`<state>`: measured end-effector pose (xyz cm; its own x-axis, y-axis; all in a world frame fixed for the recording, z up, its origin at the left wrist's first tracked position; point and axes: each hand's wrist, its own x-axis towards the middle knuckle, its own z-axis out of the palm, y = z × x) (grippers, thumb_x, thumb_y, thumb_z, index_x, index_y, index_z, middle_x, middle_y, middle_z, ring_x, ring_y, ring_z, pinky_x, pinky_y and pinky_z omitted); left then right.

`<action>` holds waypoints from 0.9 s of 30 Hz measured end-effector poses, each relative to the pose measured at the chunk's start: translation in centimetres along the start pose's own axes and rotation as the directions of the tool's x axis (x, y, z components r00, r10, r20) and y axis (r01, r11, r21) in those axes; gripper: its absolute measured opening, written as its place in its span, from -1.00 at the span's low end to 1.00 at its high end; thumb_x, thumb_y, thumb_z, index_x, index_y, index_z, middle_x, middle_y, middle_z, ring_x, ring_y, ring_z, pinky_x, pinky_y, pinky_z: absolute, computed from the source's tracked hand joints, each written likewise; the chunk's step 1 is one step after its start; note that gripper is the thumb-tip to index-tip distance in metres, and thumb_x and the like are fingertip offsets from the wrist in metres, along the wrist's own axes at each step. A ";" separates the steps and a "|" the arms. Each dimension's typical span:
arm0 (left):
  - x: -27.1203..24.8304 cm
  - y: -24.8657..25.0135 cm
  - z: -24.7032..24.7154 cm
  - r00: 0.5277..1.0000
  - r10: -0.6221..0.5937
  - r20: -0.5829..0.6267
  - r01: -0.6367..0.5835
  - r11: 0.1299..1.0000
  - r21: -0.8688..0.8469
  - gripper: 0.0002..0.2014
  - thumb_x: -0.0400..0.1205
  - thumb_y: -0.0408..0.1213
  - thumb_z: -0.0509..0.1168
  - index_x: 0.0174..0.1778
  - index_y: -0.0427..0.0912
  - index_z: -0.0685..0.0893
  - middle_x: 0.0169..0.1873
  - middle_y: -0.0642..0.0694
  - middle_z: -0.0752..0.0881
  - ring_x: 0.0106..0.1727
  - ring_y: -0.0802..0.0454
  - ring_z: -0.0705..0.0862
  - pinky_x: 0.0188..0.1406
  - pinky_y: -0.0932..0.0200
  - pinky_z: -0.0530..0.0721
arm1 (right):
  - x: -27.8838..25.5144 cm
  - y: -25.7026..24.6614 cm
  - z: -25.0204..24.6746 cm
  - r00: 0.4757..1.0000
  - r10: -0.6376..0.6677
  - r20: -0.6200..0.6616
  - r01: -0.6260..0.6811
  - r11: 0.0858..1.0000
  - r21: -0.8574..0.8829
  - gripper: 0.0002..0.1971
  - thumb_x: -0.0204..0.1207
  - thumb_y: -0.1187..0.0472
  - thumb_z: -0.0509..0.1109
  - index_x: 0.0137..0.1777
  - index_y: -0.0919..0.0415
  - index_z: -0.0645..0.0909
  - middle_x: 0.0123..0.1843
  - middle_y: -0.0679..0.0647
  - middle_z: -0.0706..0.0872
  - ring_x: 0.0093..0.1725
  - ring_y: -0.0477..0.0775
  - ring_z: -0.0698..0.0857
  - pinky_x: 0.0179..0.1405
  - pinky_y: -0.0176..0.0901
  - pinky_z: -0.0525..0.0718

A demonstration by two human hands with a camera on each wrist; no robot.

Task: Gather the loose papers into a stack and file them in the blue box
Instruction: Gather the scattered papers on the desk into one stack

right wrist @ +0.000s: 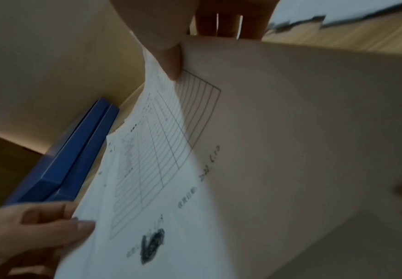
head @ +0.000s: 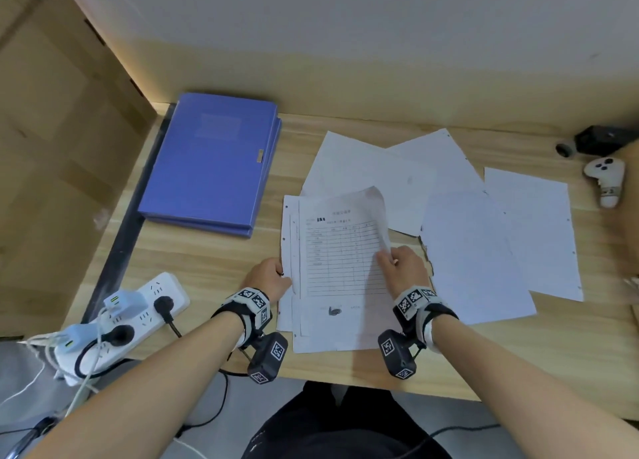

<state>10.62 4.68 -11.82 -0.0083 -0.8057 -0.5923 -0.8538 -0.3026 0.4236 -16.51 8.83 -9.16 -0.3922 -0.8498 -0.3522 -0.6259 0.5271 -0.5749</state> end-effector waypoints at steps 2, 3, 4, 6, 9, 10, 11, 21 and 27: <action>-0.1 0.6 -0.1 1.000 -0.007 0.024 0.006 1.000 0.003 -0.89 0.53 -0.28 0.33 -0.27 -0.01 0.56 -0.31 0.04 0.68 -0.34 0.06 0.62 -0.42 0.20 0.50 | 0.0 1.3 -1.6 0.999 0.023 -0.041 -0.022 0.999 0.027 -0.68 0.50 -0.01 0.36 -0.30 0.25 0.62 -0.25 0.12 0.69 -0.31 0.17 0.63 -0.36 -0.09 0.53; 0.0 1.0 -0.1 0.999 -0.014 0.041 0.014 1.000 0.012 -0.90 0.52 -0.28 0.32 -0.26 0.00 0.55 -0.31 0.04 0.69 -0.34 0.06 0.62 -0.44 0.21 0.49 | 0.1 2.1 -2.2 0.998 0.049 -0.044 -0.047 0.998 0.039 -0.73 0.47 0.00 0.39 -0.25 0.23 0.65 -0.27 0.12 0.72 -0.29 0.18 0.66 -0.34 -0.08 0.57; 0.0 1.3 -0.1 0.999 -0.026 0.048 0.024 0.999 0.034 -0.93 0.50 -0.26 0.32 -0.19 -0.02 0.55 -0.27 0.01 0.71 -0.31 0.01 0.65 -0.43 0.20 0.51 | 0.2 2.9 -2.7 0.997 0.074 -0.032 -0.073 0.997 0.038 -0.75 0.43 0.00 0.42 -0.22 0.22 0.66 -0.29 0.12 0.73 -0.30 0.17 0.67 -0.32 -0.07 0.60; -0.1 2.1 0.0 0.998 -0.063 -0.017 0.064 0.994 0.085 -0.73 0.45 -0.21 0.36 0.03 -0.10 0.49 -0.13 -0.08 0.70 -0.19 -0.11 0.69 -0.35 0.11 0.59 | 0.5 4.2 -3.1 0.993 0.116 0.031 -0.115 0.993 -0.014 -0.69 0.37 -0.04 0.44 -0.24 0.25 0.61 -0.35 0.11 0.68 -0.37 0.15 0.60 -0.35 -0.10 0.57; -0.4 3.6 0.1 0.977 -0.017 -0.214 0.043 0.992 0.122 -0.47 0.40 -0.19 0.45 0.25 -0.15 0.43 0.13 -0.16 0.61 0.11 -0.18 0.62 0.03 -0.08 0.66 | 1.2 5.1 -3.1 0.982 0.165 0.091 -0.157 0.983 -0.092 -0.69 0.29 -0.04 0.43 -0.33 0.20 0.48 -0.40 0.05 0.55 -0.40 0.11 0.52 -0.39 -0.13 0.48; -0.5 4.4 -0.1 0.970 0.009 -0.244 0.024 0.991 0.135 -0.43 0.41 -0.19 0.45 0.31 -0.14 0.42 0.21 -0.16 0.59 0.19 -0.18 0.59 0.12 -0.08 0.64 | 1.6 5.2 -3.2 0.981 0.174 0.089 -0.166 0.981 -0.096 -0.73 0.28 -0.02 0.43 -0.29 0.18 0.52 -0.36 0.02 0.58 -0.37 0.10 0.56 -0.35 -0.13 0.52; -0.5 5.3 -0.2 0.967 0.027 -0.253 0.007 0.991 0.133 -0.42 0.43 -0.19 0.45 0.35 -0.13 0.41 0.25 -0.15 0.58 0.25 -0.17 0.57 0.15 -0.07 0.63 | 2.0 5.3 -3.5 0.980 0.179 0.086 -0.171 0.981 -0.091 -0.75 0.27 -0.01 0.44 -0.20 0.15 0.58 -0.27 0.00 0.63 -0.30 0.09 0.63 -0.27 -0.11 0.59; 3.8 18.2 -0.2 0.970 0.235 -0.060 -0.218 0.954 0.208 -0.66 0.58 -0.18 0.32 0.28 -0.06 0.55 0.31 -0.07 0.57 0.30 -0.10 0.59 0.14 -0.02 0.59 | 9.6 9.8 -13.0 0.963 0.269 -0.017 -0.269 0.963 -0.002 -0.57 0.42 0.07 0.43 0.29 0.16 0.63 0.25 0.15 0.67 0.19 0.22 0.69 0.17 0.06 0.67; 9.6 25.8 0.9 0.930 0.362 0.062 -0.359 0.862 0.358 -0.62 0.57 -0.24 0.34 0.32 -0.06 0.56 0.34 -0.09 0.54 0.29 -0.13 0.61 0.07 0.01 0.59 | 13.3 13.8 -16.5 0.948 0.315 -0.057 -0.319 0.942 -0.106 -0.47 0.35 0.01 0.51 0.30 0.19 0.59 0.31 0.22 0.62 0.29 0.28 0.62 0.21 0.16 0.67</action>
<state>-11.92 -10.34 -7.19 -0.3491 -0.8271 -0.4405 -0.9192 0.2109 0.3325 -41.52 4.90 -9.61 -0.6069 -0.6391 -0.4725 -0.5360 0.7680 -0.3505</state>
